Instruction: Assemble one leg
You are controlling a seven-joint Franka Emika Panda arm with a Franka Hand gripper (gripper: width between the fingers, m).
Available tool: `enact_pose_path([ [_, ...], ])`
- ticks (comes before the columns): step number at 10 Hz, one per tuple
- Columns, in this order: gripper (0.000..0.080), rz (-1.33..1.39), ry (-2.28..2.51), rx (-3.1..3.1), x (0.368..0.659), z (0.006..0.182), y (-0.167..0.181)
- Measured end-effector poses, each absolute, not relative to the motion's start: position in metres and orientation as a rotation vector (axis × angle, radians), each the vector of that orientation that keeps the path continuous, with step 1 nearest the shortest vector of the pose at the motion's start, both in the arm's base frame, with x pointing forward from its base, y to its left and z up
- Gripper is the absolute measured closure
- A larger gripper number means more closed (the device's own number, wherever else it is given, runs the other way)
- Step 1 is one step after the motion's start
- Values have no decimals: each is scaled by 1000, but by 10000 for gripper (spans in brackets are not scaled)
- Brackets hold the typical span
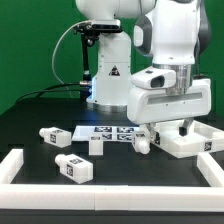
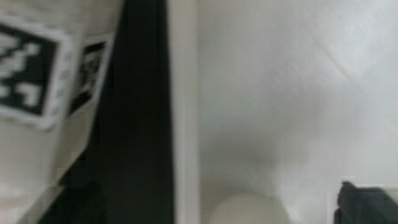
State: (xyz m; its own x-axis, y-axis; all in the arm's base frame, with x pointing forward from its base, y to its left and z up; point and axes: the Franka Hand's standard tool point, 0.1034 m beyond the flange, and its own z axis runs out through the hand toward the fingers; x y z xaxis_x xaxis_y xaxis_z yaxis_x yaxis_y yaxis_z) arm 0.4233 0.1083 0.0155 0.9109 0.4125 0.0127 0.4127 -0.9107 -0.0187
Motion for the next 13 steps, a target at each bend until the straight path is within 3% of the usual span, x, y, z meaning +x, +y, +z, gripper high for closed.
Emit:
enact_pose_path([
  [5, 175, 1, -678, -3046, 419, 10, 111],
  [6, 368, 1, -678, -3046, 419, 10, 111],
  [7, 503, 1, -678, -3046, 419, 10, 111],
  [8, 503, 1, -678, -3046, 419, 10, 111],
  [9, 686, 1, -678, -3046, 419, 10, 111],
  [10, 746, 0, -678, -3046, 419, 10, 111],
  [11, 746, 48, -600, -3060, 419, 19, 101],
  [13, 746, 122, -387, -3065, 425, 57, 78],
])
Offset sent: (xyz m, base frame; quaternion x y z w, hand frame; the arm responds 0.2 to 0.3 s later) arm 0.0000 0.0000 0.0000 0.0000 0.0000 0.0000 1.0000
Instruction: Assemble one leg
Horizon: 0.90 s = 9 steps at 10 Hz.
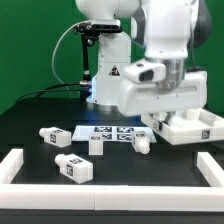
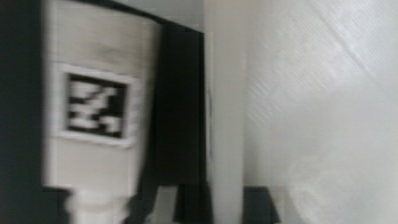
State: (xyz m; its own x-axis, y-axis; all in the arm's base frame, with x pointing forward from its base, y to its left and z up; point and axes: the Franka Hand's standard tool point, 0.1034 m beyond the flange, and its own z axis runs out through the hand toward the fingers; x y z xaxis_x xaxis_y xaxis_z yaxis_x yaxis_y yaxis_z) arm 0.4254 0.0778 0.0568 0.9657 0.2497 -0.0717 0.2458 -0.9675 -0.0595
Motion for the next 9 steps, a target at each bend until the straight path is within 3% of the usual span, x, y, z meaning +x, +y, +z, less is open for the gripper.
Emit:
enact_pose_path([
  [2, 746, 173, -281, -3057, 443, 102, 55],
  [3, 746, 137, -255, -3063, 452, 110, 47],
  [7, 745, 202, -250, -3060, 449, 101, 43],
  [9, 745, 343, -115, -3056, 494, 110, 15],
])
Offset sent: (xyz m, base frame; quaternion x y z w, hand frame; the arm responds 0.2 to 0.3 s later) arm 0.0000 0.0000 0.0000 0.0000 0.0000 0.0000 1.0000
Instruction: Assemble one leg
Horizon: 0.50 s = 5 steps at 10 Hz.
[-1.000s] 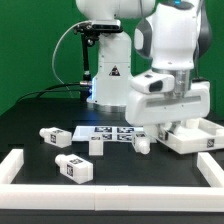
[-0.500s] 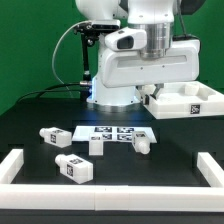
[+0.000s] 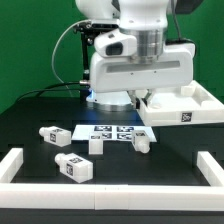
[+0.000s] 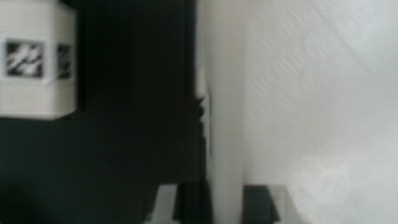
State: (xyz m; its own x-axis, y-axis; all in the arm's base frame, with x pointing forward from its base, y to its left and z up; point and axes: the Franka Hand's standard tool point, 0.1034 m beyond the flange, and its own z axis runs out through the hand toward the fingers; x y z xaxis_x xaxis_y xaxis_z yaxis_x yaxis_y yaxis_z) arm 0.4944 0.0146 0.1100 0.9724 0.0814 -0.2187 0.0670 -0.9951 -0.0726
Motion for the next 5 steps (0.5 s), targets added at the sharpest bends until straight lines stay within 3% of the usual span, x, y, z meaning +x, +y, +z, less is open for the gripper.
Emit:
enact_pose_path([
  [2, 745, 430, -23, -3050, 511, 111, 5],
  [5, 745, 420, -31, -3053, 509, 107, 6],
])
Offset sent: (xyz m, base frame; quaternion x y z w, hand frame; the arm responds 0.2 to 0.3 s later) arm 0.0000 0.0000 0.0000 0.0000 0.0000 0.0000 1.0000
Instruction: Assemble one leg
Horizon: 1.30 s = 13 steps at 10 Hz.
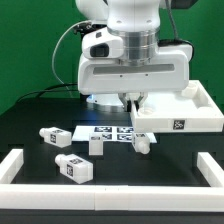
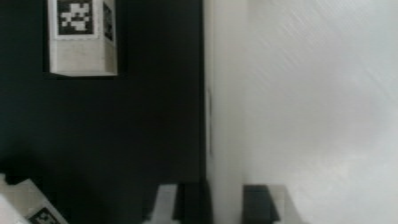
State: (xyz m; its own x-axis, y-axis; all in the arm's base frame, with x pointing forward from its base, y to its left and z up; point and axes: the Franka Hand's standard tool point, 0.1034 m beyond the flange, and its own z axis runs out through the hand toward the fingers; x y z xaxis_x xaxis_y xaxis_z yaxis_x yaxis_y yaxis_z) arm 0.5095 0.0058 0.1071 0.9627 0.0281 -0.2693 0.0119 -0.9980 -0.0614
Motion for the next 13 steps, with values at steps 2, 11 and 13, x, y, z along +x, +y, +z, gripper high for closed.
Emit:
enact_pose_path([
  [2, 745, 474, 18, -3046, 516, 99, -4],
  [11, 745, 496, 2, -3069, 582, 56, -18],
  [13, 745, 451, -37, -3073, 590, 53, -22],
])
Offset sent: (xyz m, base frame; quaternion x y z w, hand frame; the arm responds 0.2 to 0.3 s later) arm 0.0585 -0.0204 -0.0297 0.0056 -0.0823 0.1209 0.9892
